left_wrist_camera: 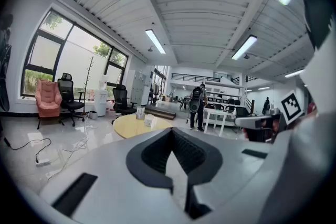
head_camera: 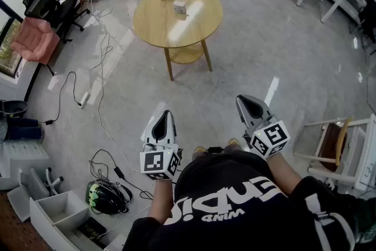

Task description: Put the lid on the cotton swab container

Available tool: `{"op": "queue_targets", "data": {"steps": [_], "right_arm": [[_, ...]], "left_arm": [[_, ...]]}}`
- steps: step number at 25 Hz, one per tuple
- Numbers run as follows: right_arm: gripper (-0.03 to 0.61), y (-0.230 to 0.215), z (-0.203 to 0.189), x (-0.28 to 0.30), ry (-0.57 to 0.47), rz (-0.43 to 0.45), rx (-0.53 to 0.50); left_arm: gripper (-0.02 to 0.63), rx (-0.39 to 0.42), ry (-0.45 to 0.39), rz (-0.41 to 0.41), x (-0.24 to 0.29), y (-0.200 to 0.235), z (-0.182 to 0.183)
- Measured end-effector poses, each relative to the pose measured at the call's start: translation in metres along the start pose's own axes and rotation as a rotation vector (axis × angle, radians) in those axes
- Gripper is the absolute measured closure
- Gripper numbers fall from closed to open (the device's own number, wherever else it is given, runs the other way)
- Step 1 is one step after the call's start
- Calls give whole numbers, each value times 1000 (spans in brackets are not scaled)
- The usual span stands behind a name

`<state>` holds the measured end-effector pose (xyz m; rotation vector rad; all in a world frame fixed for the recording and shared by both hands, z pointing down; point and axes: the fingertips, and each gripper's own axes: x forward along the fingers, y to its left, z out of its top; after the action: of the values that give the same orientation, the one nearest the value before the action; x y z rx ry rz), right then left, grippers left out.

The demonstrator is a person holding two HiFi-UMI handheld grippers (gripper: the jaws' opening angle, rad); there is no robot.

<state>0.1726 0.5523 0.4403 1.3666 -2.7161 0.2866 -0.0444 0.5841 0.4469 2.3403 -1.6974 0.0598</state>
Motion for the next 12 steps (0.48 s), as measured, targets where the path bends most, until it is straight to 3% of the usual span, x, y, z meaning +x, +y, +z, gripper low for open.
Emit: {"op": "queue_targets", "data": {"steps": [12], "right_arm": [[575, 18, -2, 6, -18, 10, 9]], "left_arm": [[606, 7, 4, -38, -1, 12, -5]]}}
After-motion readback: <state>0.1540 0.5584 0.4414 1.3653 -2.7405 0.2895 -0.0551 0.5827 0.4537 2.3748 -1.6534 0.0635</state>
